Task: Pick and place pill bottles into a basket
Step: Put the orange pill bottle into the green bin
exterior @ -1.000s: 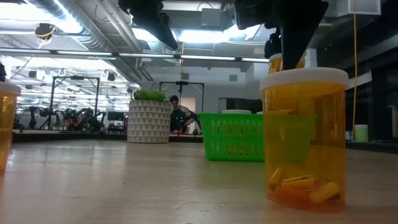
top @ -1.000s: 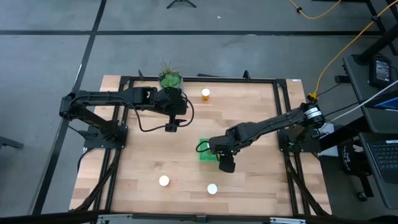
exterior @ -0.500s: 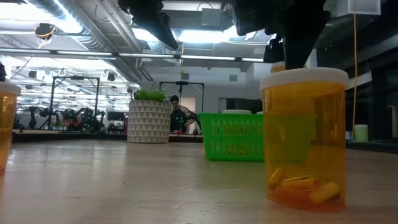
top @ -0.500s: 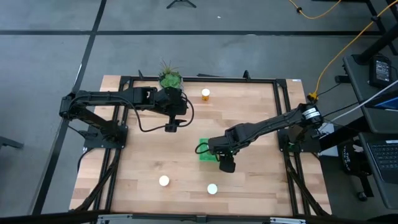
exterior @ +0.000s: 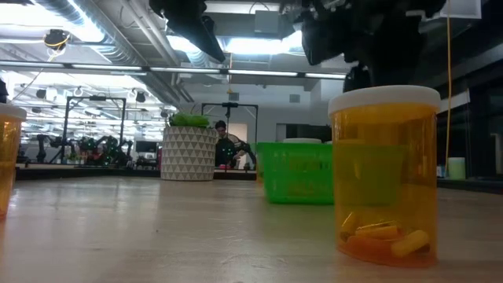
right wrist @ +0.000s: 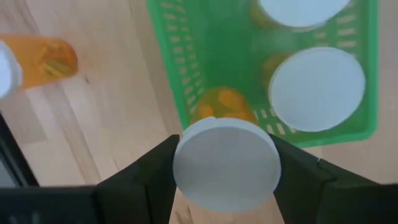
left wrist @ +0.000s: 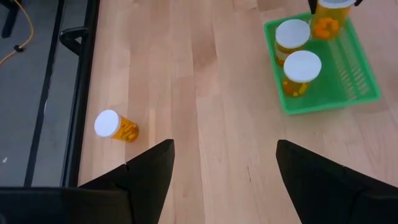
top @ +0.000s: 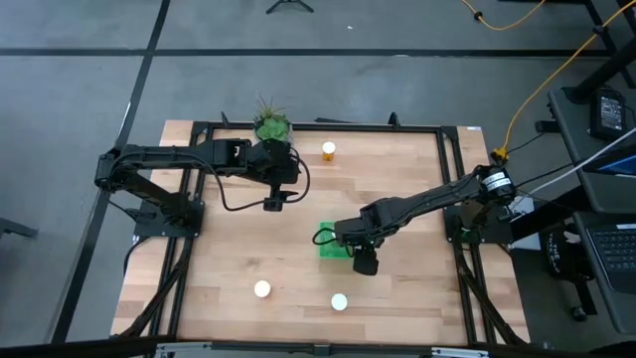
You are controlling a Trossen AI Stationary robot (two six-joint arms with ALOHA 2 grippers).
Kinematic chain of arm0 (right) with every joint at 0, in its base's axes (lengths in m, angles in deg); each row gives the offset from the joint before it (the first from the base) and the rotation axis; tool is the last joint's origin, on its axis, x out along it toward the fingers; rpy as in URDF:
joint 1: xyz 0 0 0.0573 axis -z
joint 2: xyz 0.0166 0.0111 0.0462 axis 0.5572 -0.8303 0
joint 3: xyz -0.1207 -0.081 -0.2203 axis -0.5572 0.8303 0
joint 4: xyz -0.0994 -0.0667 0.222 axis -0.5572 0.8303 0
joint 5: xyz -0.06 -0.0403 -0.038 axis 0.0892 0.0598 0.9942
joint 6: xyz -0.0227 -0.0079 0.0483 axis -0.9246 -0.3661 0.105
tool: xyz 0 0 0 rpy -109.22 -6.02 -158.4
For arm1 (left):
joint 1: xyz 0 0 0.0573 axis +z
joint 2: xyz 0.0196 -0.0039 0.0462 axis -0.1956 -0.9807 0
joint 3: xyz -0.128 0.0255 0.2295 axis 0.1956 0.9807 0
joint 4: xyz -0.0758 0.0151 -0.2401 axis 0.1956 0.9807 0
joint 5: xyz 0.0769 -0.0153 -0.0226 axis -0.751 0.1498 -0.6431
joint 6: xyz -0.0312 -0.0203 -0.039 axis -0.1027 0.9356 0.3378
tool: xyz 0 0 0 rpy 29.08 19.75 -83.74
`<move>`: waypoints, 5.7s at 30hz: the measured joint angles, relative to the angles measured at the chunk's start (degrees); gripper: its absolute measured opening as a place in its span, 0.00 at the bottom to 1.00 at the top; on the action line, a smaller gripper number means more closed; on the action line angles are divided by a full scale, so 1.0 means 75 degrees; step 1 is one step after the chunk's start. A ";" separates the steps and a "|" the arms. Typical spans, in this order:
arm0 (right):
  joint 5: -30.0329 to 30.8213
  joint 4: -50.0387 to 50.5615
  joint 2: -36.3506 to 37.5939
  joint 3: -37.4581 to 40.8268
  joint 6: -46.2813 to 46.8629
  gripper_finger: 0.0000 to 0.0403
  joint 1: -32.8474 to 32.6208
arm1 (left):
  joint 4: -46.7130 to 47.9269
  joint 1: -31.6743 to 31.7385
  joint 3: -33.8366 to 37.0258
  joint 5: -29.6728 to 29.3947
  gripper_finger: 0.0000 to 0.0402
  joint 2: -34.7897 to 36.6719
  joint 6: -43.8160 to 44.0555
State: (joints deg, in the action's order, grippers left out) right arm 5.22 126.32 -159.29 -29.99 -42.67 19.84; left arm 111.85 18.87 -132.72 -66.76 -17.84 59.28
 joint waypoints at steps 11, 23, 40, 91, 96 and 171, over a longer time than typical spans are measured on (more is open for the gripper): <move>-0.0085 -0.0137 0.0000 0.0060 -0.0040 0.53 -0.0002 | 0.0000 0.0000 0.0000 0.0087 0.69 0.0000 -0.0079; -0.0086 -0.0127 0.0000 0.0060 -0.0043 0.55 -0.0002 | 0.0000 0.0000 0.0000 0.0087 0.69 0.0000 -0.0198; -0.0085 -0.0031 0.0000 0.0060 -0.0193 0.58 -0.0002 | 0.0000 0.0000 0.0000 0.0085 0.69 0.0000 -0.0219; -0.0213 -0.0082 0.0045 -0.0020 0.0207 0.76 -0.0005 | -0.0005 0.0000 0.0000 0.0085 0.69 0.0000 -0.0338; 0.0232 0.0458 0.0047 -0.0598 0.0118 0.76 -0.0026 | -0.0026 0.0000 0.0000 0.0037 0.69 0.0000 -0.0336; -0.0849 -0.0173 -0.2838 -0.4061 -0.6467 0.76 0.6002 | 0.1006 -0.0895 -0.0140 -0.3605 0.80 0.2544 0.2527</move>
State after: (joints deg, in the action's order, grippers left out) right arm -1.15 125.02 -180.58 -60.45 -91.17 64.85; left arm 119.40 12.16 -133.76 -93.80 1.24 78.23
